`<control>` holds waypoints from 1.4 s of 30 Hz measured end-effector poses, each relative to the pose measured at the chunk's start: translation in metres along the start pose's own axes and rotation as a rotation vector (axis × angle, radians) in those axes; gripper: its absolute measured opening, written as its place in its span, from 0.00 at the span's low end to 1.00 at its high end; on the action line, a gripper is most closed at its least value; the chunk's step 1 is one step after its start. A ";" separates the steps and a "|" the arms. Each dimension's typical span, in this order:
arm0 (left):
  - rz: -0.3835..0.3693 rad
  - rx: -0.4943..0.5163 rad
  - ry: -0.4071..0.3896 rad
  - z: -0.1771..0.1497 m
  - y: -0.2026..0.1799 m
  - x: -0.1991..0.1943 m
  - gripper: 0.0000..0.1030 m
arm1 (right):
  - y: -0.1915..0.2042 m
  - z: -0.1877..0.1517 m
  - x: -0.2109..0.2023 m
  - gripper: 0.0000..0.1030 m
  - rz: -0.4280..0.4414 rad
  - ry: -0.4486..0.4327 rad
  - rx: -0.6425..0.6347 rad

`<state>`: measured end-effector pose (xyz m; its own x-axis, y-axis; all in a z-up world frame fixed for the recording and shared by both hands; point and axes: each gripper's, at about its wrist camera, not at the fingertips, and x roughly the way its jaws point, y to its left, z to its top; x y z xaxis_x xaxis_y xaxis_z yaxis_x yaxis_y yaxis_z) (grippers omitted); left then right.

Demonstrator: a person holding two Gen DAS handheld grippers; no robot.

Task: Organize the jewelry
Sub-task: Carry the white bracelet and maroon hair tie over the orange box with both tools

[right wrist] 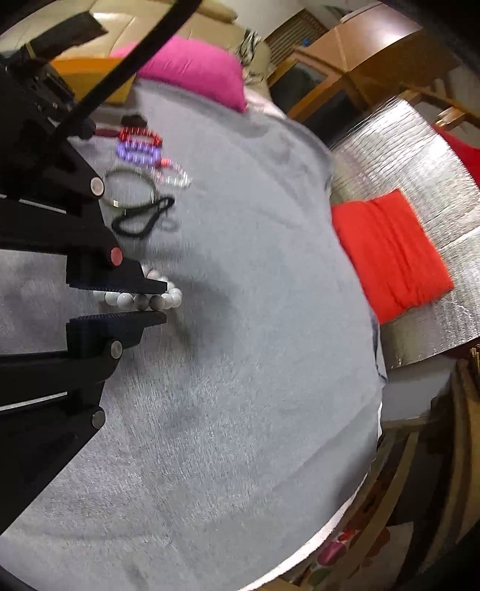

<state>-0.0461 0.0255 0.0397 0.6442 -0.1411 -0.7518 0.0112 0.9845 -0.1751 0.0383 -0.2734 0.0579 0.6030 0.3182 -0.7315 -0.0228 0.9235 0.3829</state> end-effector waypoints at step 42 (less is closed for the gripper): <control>0.355 -0.188 0.073 -0.007 0.202 -0.115 0.10 | 0.342 -0.102 0.055 0.10 0.618 0.187 -0.280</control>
<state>-0.1232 0.2397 0.0860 0.5264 0.1902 -0.8287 -0.3467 0.9380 -0.0050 -0.0176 0.0818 0.0916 0.2665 0.8109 -0.5210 -0.5364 0.5738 0.6189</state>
